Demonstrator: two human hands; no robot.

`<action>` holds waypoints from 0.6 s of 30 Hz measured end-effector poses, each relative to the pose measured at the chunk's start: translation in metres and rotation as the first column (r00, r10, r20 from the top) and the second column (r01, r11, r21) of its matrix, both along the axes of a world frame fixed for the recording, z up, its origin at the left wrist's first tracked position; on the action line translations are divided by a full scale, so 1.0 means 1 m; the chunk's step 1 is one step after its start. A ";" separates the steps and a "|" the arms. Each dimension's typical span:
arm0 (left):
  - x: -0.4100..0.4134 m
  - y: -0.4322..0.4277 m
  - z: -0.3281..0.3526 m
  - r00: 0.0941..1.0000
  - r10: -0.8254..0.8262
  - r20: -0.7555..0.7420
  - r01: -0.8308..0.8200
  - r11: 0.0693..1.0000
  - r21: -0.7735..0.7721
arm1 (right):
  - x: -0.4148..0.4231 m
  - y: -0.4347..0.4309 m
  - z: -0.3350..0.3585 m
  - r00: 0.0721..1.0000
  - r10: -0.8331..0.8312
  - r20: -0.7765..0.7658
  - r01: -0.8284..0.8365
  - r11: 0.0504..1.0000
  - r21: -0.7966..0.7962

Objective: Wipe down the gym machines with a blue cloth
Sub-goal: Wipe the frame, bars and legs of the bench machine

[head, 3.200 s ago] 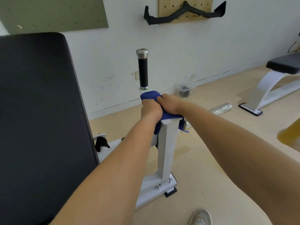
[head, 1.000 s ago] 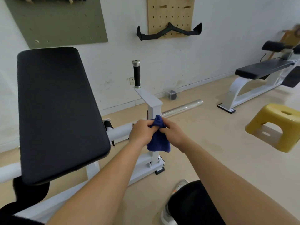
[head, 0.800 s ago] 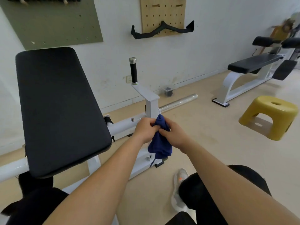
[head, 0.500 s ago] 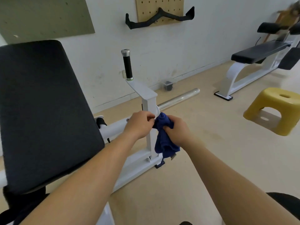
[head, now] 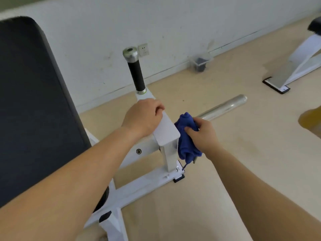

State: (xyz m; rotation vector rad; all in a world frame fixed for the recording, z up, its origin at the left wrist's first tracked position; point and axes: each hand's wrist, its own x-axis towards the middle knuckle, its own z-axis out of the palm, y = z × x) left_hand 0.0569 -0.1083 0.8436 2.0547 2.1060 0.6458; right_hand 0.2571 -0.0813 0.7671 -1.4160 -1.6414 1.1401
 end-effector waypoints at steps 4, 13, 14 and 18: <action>-0.018 0.004 -0.059 0.994 -0.034 -0.102 0.006 0.965 -0.263 | 0.001 -0.001 -0.035 0.996 -0.054 0.071 0.059 0.996 -0.067; -0.018 0.023 -0.087 0.991 -0.117 -0.060 0.080 0.899 -0.431 | -0.016 0.002 -0.053 0.987 -0.161 0.016 0.162 0.982 -0.099; -0.015 0.027 -0.087 0.991 -0.120 -0.054 0.086 0.900 -0.428 | -0.014 0.006 -0.053 0.986 -0.164 0.020 0.165 0.981 -0.100; -0.004 0.036 -0.091 0.988 -0.139 -0.068 0.099 0.904 -0.417 | -0.010 0.018 -0.058 0.989 -0.141 0.047 0.146 0.982 -0.118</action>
